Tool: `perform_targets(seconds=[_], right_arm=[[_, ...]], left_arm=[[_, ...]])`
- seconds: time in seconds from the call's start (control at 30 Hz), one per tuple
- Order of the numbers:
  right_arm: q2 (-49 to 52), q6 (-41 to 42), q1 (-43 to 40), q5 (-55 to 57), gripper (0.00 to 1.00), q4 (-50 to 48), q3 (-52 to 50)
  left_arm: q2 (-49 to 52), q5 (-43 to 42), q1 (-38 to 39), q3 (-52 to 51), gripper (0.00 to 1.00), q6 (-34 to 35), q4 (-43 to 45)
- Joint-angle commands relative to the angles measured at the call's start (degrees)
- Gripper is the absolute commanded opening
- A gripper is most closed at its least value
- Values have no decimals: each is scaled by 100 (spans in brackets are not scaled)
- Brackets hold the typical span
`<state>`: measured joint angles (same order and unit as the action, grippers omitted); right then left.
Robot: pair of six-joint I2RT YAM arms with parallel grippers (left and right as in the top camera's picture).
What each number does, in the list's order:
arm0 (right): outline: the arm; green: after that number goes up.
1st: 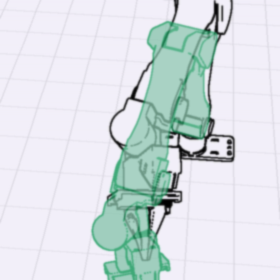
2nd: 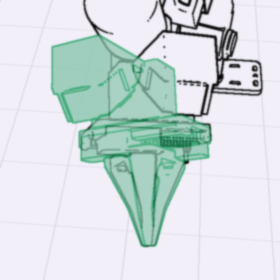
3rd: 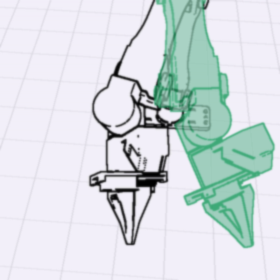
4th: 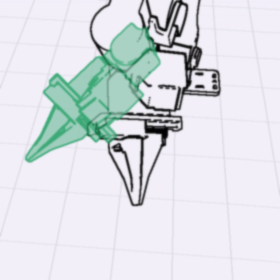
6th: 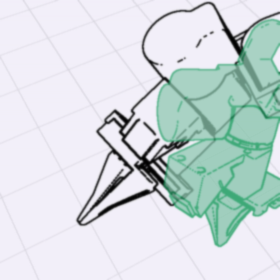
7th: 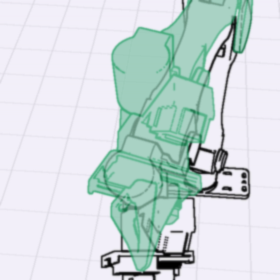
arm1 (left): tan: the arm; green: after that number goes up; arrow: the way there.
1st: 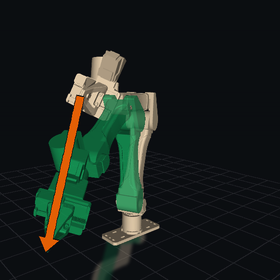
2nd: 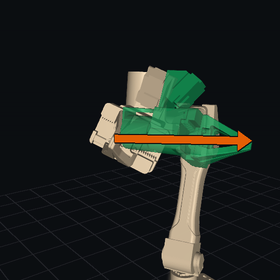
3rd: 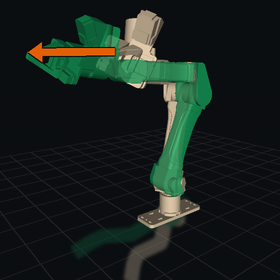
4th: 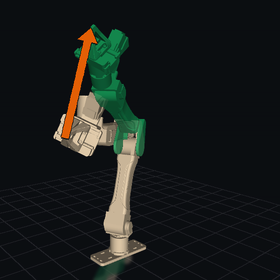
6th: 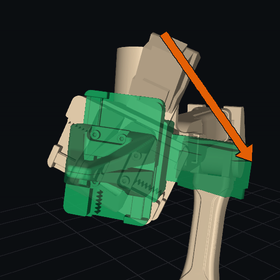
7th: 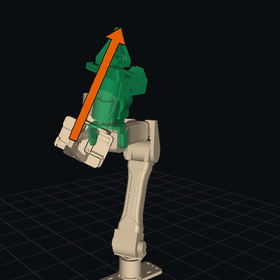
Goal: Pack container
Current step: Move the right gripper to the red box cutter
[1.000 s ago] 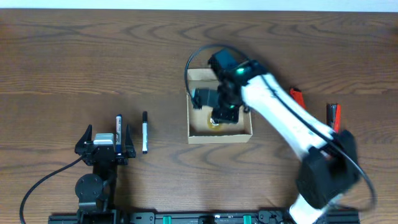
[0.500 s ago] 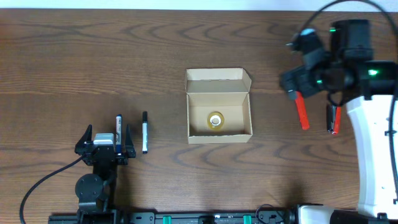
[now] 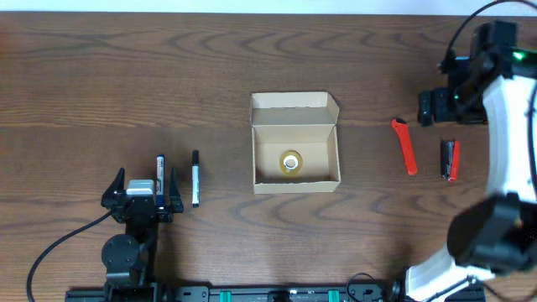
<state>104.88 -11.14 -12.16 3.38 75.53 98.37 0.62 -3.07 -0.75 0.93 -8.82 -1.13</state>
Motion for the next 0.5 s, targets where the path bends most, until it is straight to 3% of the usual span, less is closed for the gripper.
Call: perform_targets(seconds=[0.0, 0.47], right_arm=[[551, -39, -33, -57, 91, 17, 59], [1652, -719, -28, -262, 83, -7, 59]], left_arm=[[-26, -258, -35, -66, 95, 133, -271], [-26, -254, -35, -66, 95, 262, -273]])
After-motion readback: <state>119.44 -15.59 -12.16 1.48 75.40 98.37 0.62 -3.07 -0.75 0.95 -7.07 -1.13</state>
